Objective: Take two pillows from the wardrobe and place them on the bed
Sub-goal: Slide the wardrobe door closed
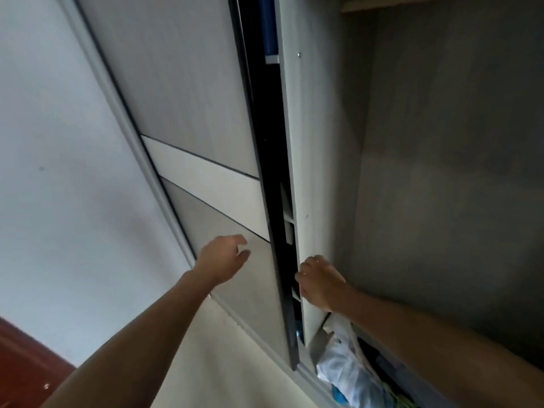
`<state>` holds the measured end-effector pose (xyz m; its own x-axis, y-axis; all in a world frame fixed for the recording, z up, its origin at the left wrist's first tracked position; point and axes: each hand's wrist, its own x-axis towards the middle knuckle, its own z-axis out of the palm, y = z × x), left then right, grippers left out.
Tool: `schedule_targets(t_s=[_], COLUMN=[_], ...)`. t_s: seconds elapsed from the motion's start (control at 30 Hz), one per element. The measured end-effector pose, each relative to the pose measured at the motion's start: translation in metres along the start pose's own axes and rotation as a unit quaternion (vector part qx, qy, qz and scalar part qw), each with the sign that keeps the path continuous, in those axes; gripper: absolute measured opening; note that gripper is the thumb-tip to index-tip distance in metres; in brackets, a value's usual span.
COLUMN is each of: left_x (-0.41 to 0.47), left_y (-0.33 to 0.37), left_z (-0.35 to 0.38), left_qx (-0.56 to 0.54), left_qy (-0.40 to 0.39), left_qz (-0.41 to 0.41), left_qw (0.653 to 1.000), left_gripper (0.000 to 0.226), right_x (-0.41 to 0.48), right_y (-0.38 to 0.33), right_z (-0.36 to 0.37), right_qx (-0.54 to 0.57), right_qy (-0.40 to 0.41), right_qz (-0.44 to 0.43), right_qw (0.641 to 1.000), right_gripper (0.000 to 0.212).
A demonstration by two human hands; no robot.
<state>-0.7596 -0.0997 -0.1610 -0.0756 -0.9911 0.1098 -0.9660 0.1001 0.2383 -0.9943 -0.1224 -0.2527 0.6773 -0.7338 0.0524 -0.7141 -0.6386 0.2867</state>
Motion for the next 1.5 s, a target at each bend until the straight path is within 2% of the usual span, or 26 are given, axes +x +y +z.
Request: schedule_targets(t_s=[0.13,0.27,0.33,0.47,0.57,0.93,1.33,1.5], left_x=[0.07,0.127,0.144,0.158,0.157,0.149,0.085,0.061], left_y=[-0.007,-0.003,-0.003,0.003,0.009,0.034,0.135,0.17], left_z=[-0.045,-0.079,-0.091,-0.099,-0.097,-0.102,-0.08,-0.064], left_qx=[-0.039,-0.072,-0.091,-0.117,-0.146,-0.096,-0.1,-0.085], left_qy=[0.082,0.158,0.173,0.17,0.164,0.169,0.157,0.145], left_qz=[0.058,0.171,0.231,0.317,0.331,0.372,0.439,0.491], left_qw=[0.994,0.97,0.953,0.926,0.918,0.908,0.879,0.855], left_gripper=[0.035,0.031,0.029,0.029,0.029,0.03,0.026,0.018], right_x=[0.059,0.112,0.13,0.142,0.14,0.112,-0.014,-0.071], right_y=[-0.016,-0.021,-0.022,-0.03,-0.039,-0.044,-0.035,-0.034], right_z=[-0.014,-0.019,-0.02,-0.013,-0.009,-0.021,-0.032,-0.029], right_qx=[-0.048,-0.118,-0.095,-0.198,-0.22,-0.183,-0.106,-0.07], right_qy=[0.047,0.062,0.024,-0.089,-0.149,-0.188,-0.161,-0.141], right_qz=[-0.024,-0.009,-0.003,-0.008,-0.013,0.051,0.133,0.201], right_qw=[0.997,0.991,0.995,0.976,0.964,0.964,0.972,0.967], right_gripper=[0.017,0.018,0.02,0.026,0.028,0.024,0.016,0.015])
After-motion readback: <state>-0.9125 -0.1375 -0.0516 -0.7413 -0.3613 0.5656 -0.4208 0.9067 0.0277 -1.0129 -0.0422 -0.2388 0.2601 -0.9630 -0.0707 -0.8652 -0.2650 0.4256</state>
